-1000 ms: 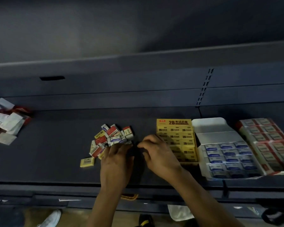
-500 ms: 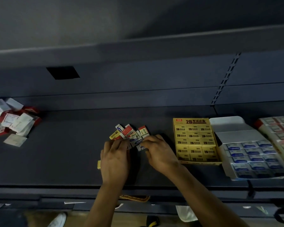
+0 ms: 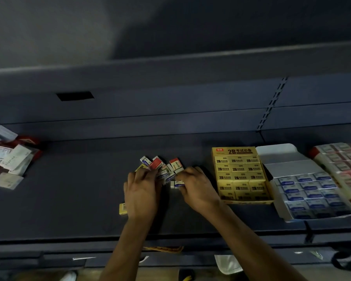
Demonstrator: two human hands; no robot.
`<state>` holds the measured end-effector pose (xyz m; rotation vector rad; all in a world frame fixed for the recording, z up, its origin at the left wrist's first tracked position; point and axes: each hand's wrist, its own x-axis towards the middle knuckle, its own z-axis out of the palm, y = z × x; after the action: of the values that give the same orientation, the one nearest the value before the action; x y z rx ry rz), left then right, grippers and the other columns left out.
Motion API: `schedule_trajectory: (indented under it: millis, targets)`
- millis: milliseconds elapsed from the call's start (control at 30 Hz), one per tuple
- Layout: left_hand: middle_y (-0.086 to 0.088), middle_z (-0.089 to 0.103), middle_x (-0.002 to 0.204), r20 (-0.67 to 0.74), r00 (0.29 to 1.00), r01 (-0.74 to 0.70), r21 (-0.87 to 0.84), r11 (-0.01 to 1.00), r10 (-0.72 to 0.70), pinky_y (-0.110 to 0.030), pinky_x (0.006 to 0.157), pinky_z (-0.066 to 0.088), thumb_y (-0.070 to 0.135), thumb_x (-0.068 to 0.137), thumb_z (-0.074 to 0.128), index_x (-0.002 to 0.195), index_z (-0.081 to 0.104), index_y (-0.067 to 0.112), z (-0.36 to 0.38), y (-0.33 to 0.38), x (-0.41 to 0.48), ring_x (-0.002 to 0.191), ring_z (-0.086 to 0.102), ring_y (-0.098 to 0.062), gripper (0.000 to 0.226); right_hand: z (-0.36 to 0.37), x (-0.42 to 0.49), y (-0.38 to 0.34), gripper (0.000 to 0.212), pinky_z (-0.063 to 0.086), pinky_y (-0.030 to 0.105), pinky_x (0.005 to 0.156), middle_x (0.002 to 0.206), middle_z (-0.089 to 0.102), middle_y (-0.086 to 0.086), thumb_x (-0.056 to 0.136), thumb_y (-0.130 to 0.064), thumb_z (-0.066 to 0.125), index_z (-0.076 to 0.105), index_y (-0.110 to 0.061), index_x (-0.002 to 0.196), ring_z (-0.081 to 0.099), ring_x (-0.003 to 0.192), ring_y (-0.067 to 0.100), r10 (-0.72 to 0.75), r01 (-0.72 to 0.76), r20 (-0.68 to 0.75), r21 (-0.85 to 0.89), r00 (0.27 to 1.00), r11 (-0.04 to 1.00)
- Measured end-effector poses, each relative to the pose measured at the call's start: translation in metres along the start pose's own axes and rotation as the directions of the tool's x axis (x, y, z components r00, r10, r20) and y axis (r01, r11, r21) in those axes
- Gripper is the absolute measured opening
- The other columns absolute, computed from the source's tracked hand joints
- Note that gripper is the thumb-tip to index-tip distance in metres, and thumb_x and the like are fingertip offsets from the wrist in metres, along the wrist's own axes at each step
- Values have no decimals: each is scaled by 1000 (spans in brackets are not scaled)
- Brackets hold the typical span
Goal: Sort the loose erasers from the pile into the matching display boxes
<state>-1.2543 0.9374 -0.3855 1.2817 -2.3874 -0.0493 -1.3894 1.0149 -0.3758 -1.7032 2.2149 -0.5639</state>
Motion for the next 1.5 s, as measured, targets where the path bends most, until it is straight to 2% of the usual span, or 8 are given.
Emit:
schedule_trajectory:
  millis: [167,333,600,867,1067,1167,1367,1500]
  targets:
    - [-8,63,90,9,1000,5,-85,996,-4,-39,63,48,19,71,79,88,71,16,-1,1,0,80,55,-31,19,-6,-5,5,33,36,22,92,122,48,-1,87,-11,55,59,-19,119,37,117,18,-22,22,-50,13,999,1000]
    - [-8,67,89,-14,999,-48,-122,991,47,-39,68,48,21,74,77,96,71,18,-6,18,-4,82,59,-32,23,-15,-14,17,26,35,22,77,101,59,2,75,-7,69,68,-16,99,51,99,24,-25,22,-191,-22,981,1000]
    - [-3,67,92,12,996,-87,-218,972,91,-40,72,51,20,74,76,94,70,18,-6,58,-10,86,58,-27,21,-42,-37,47,28,38,20,71,93,62,0,66,-2,75,69,-16,89,56,93,23,14,-16,-296,-6,955,1000]
    - [1,64,87,28,990,-123,-297,947,138,-36,67,48,30,79,65,90,66,21,-1,109,-25,83,56,-23,15,-71,-68,86,27,38,20,78,98,60,-1,68,-3,74,68,-16,90,54,100,20,28,-31,-311,-5,950,1000]
    - [2,63,87,28,982,-168,-325,931,187,-31,67,45,19,71,76,91,69,20,-5,152,-32,83,55,-21,22,-91,-95,117,27,38,18,75,100,61,0,68,-1,72,68,-15,91,46,100,13,11,-5,-330,20,944,1000]
    - [2,64,89,51,978,-173,-338,925,201,-30,66,46,16,68,81,93,69,21,-4,172,-35,83,56,-22,28,-103,-108,133,27,42,22,77,100,61,0,70,-2,72,68,-15,93,50,100,18,15,-4,-321,35,947,999]
    - [-1,67,90,63,975,-179,-337,924,212,-33,70,50,22,69,81,92,72,22,5,211,-44,85,60,-26,25,-124,-130,166,25,51,33,79,99,60,-1,73,-3,70,69,-15,95,53,100,23,66,-47,-276,74,959,996]
    - [1,65,84,78,970,-193,-334,923,231,-31,70,49,32,72,78,90,73,22,14,232,-49,82,59,-22,21,-134,-142,185,25,44,25,79,100,61,-1,73,-4,70,70,-15,95,54,101,23,85,-71,-271,61,959,996]
